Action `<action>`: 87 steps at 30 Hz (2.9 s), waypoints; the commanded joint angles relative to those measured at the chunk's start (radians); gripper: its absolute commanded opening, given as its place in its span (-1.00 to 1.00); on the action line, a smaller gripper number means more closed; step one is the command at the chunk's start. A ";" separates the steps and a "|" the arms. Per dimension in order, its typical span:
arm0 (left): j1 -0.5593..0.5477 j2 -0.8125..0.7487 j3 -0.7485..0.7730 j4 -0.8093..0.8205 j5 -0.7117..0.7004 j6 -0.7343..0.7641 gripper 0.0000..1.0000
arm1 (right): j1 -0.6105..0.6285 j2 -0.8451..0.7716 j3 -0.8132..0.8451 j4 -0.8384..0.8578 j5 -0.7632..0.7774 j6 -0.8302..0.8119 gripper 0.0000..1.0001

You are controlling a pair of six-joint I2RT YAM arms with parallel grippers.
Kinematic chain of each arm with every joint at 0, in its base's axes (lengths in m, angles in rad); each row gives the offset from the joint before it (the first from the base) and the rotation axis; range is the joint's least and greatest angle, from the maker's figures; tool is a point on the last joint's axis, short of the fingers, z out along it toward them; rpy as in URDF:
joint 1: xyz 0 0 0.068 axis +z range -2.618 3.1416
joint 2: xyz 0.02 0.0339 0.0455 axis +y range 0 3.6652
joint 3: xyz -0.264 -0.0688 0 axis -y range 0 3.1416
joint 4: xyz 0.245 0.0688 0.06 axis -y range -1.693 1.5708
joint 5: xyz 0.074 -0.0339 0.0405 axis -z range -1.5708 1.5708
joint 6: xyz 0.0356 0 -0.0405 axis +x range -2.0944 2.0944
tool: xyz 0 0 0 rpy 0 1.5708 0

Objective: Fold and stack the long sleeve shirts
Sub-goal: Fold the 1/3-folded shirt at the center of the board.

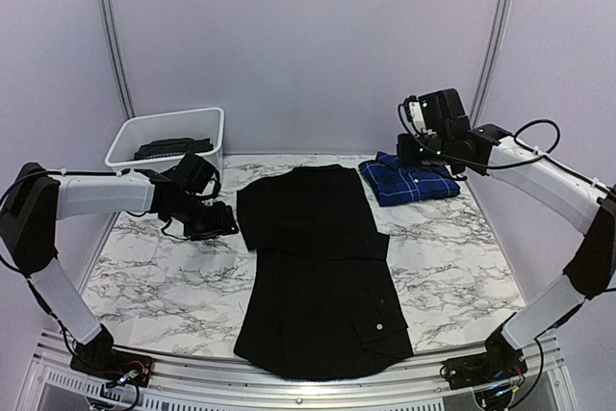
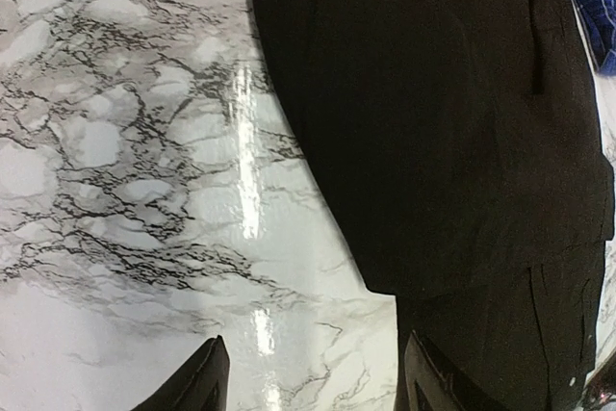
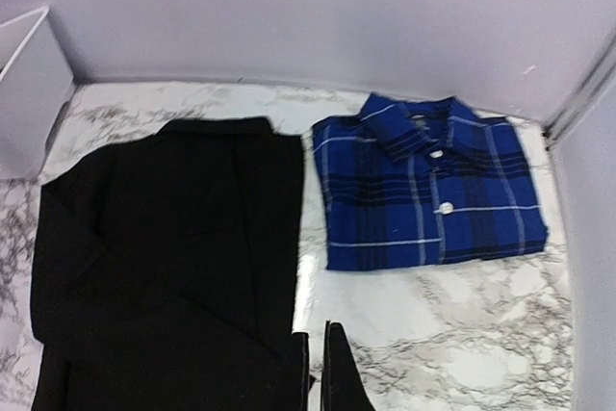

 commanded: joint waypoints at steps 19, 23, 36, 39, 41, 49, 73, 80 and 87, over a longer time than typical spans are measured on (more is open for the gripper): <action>-0.071 0.017 0.026 0.036 0.033 -0.047 0.28 | -0.139 0.095 -0.638 0.504 -0.689 0.283 0.08; -0.071 0.016 0.027 0.035 0.039 -0.047 0.28 | -0.160 0.151 -0.660 0.588 -0.726 0.322 0.09; -0.071 0.017 0.034 0.034 0.045 -0.047 0.27 | -0.200 0.209 -0.680 0.757 -0.826 0.414 -0.42; -0.071 0.020 0.034 0.035 0.048 -0.048 0.26 | -0.200 0.187 -0.678 0.774 -0.842 0.430 -0.56; -0.071 0.021 0.036 0.035 0.048 -0.048 0.26 | -0.200 0.177 -0.680 0.784 -0.851 0.439 -0.60; -0.071 0.027 0.040 0.035 0.054 -0.047 0.25 | -0.197 0.226 -0.698 0.815 -0.863 0.453 -0.49; -0.107 -0.079 -0.129 0.035 0.068 -0.099 0.28 | -0.166 0.256 -0.695 0.956 -0.909 0.532 -1.00; -0.238 -0.150 -0.267 0.035 0.056 -0.217 0.28 | -0.166 0.175 -0.642 0.926 -0.896 0.526 -1.00; -0.450 -0.276 -0.418 0.035 0.012 -0.424 0.20 | -0.150 0.110 -0.570 0.847 -0.880 0.473 -1.00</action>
